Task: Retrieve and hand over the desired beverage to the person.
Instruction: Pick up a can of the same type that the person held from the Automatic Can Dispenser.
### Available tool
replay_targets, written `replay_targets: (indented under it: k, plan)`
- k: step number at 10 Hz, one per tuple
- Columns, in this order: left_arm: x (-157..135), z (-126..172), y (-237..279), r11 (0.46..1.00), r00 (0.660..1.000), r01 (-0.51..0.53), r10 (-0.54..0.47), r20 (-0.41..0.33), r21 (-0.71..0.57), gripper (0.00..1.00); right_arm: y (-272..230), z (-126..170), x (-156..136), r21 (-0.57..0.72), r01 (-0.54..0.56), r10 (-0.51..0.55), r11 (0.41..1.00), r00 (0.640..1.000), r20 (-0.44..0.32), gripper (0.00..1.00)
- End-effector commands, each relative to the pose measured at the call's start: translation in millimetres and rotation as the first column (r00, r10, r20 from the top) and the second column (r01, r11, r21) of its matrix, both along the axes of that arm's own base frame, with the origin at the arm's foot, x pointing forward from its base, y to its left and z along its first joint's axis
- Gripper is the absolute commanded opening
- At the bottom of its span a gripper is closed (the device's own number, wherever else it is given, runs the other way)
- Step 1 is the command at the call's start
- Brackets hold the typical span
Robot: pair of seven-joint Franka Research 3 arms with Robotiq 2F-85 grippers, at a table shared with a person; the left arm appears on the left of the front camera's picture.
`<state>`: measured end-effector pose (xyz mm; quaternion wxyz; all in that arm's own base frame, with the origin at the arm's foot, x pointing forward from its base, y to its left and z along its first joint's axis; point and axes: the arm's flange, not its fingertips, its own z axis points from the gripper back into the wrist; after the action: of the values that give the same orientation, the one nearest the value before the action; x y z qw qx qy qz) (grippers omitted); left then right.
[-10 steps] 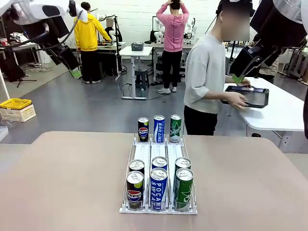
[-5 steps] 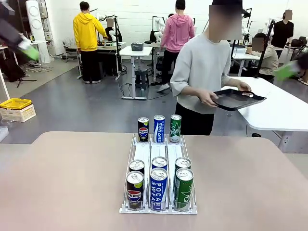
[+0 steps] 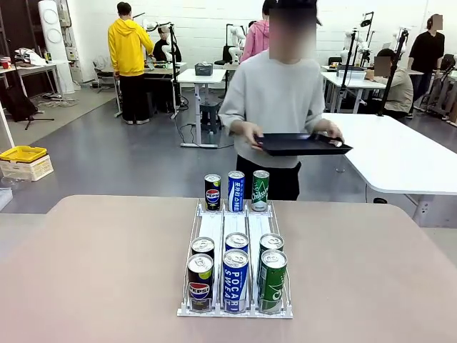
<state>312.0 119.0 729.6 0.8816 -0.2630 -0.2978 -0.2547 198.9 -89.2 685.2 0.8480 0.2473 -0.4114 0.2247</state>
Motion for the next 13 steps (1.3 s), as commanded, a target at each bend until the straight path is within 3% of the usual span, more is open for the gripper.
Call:
replay_targets:
  k: [1,3,5,6,13]
  plan:
    - [-20.0,-14.4,-1.2,0.997,0.998,-0.066,0.065,-0.011,-0.034,1.0,-5.2,-11.4,-4.3,0.056,0.035,-0.034,0.998,0.999,-0.018,1.0]
    - [-28.2,-13.2,3.2,0.996,0.996,-0.084,0.084,-0.034,-0.016,1.0,-20.4,-11.6,3.3,0.076,0.091,-0.087,0.993,0.995,-0.043,1.0]
    - [-21.5,-17.8,-1.4,0.987,0.985,-0.154,0.157,-0.079,0.035,1.0,-18.0,-11.5,15.8,0.051,0.075,-0.071,0.996,0.994,-0.078,1.0]
    - [-26.1,-11.3,10.6,0.996,0.996,-0.079,0.078,-0.032,-0.027,1.0,-24.1,-12.0,-0.7,0.041,0.079,-0.078,0.996,0.996,-0.031,1.0]
    - [-26.1,-11.3,10.6,0.996,0.996,-0.079,0.078,-0.032,-0.027,1.0,-24.1,-12.0,-0.7,0.041,0.079,-0.078,0.996,0.996,-0.031,1.0]
